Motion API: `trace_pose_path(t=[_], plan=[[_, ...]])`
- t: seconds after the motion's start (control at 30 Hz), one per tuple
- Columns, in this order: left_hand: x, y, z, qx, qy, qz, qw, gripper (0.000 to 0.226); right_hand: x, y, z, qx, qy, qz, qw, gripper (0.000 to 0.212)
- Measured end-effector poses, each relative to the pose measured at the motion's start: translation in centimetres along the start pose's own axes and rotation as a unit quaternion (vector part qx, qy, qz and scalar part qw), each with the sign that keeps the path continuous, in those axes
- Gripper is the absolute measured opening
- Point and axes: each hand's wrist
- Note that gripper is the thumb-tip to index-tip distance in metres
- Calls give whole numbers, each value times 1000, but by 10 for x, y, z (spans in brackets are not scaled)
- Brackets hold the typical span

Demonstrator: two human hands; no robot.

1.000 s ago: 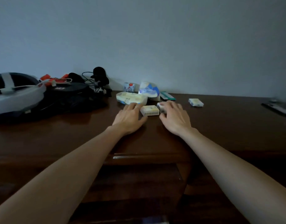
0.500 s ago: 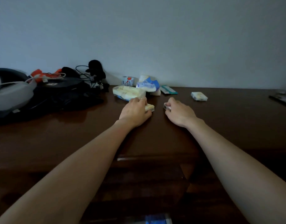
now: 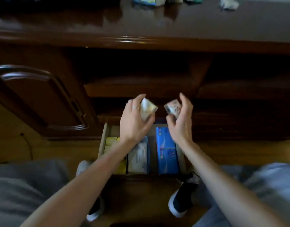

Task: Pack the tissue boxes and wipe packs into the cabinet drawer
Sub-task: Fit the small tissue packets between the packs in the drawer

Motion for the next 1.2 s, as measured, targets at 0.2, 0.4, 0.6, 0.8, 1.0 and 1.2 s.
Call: trace_pose_path(t=[0.2,0.4,0.6,0.8,1.0,1.2], plan=[[47,-98,58,-140,-116,-119,976,72,59,58,90,203,-321,60,923,76],[74,-164,96,-227,-175,-177,942,62,93,82,120,184,-493,156,836,62],[85,-176,117,-221,-205,-176,937,59,133,85,134,53,-510,381,769,63],[82,-182,114,-253,-207,-165,931,60,127,107,134,-110,-565,374,727,67],[83,-185,116,-254,-207,-161,931,58,114,114,128,-136,-639,374,658,41],[81,-185,119,-239,-222,-165,931,56,127,104,130,-150,-635,383,654,50]])
Point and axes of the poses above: each hand's wrist, its own z-axis away from the middle knuckle, its own x-axis out of the palm, y = z × x, and after that the axes turned 7 degrees about -x, right-handed
